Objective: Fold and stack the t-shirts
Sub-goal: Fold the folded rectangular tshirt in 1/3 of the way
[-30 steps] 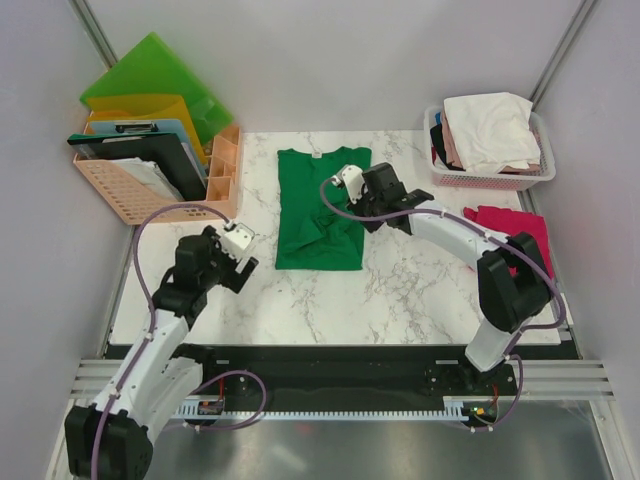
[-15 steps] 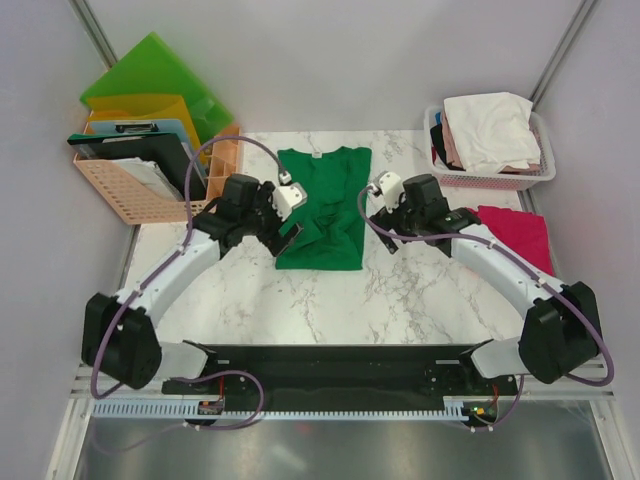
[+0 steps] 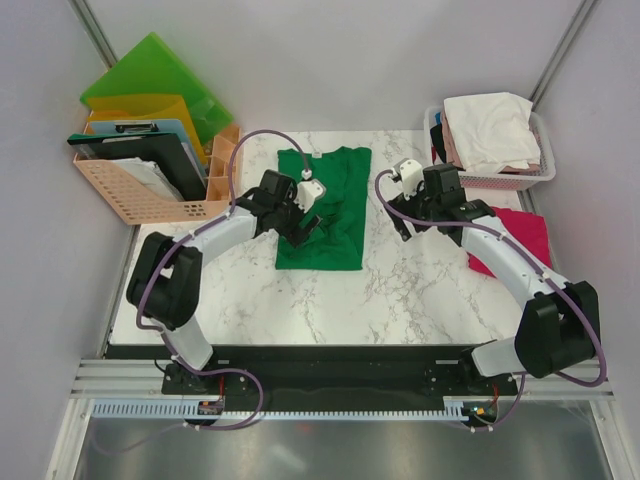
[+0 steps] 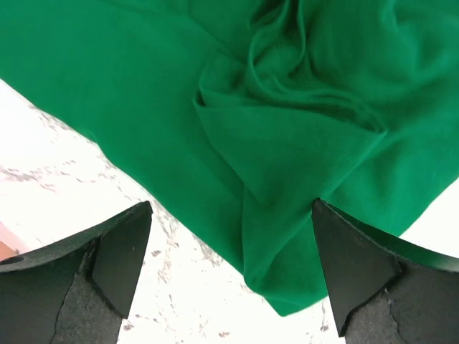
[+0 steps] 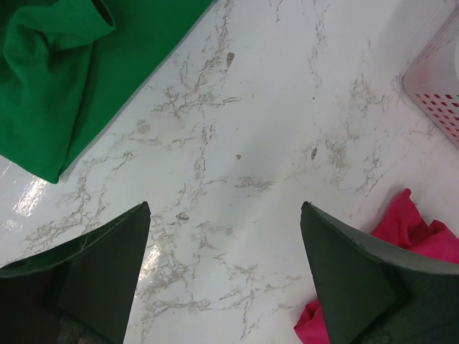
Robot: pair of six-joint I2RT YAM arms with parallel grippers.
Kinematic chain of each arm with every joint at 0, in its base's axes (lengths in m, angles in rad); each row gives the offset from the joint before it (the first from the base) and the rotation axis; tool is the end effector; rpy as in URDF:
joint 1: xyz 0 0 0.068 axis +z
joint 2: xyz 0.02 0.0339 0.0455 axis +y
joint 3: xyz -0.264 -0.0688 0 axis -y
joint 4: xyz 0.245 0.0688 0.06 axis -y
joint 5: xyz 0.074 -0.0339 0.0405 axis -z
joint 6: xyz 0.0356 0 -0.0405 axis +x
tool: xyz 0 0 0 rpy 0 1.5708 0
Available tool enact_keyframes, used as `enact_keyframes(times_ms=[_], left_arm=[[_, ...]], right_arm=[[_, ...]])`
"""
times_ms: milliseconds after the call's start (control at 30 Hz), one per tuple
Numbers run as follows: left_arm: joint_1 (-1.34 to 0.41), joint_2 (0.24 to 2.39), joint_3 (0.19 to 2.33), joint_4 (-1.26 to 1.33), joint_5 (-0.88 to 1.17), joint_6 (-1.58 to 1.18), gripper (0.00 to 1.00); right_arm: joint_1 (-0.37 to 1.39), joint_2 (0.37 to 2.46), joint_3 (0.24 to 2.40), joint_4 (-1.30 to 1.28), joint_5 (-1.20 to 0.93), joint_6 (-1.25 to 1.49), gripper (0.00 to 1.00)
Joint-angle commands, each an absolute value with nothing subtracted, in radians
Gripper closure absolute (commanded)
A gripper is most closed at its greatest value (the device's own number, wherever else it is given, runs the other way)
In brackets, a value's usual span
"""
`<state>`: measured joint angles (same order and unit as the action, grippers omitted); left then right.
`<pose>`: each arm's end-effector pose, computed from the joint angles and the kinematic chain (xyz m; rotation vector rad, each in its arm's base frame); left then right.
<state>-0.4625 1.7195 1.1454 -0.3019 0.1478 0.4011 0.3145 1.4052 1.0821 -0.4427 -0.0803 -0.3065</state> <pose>0.3264 -0.1686 0.2080 1.0823 2.1922 -0.2080 0.2908 0.0976 0.2771 -0.7515 2.2114 0.0978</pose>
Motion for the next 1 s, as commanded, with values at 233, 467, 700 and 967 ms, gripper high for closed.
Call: enact_keyframes(times_ms=[233,467,700,967], left_arm=[[-0.489,1.758,1.264,-0.268,0.155,0.321,0.21],[-0.499,1.675,1.217,-0.288,0.219,0.287,0.05],[-0.518,1.664,1.154,-0.291,0.255,0.285,0.07],[-0.546,1.735,1.161,-0.296,0.258,0.288,0.19]], right_arm=[[0.278,1.460,1.094,-0.431,-0.113,-0.302,0.10],[0.265,1.470,1.089,-0.417,-0.120,-0.304,0.11],[0.262,1.476,1.077,-0.408,-0.132,-0.299,0.13],[0.264,1.471,1.069,-0.408,-0.135,-0.304,0.14]])
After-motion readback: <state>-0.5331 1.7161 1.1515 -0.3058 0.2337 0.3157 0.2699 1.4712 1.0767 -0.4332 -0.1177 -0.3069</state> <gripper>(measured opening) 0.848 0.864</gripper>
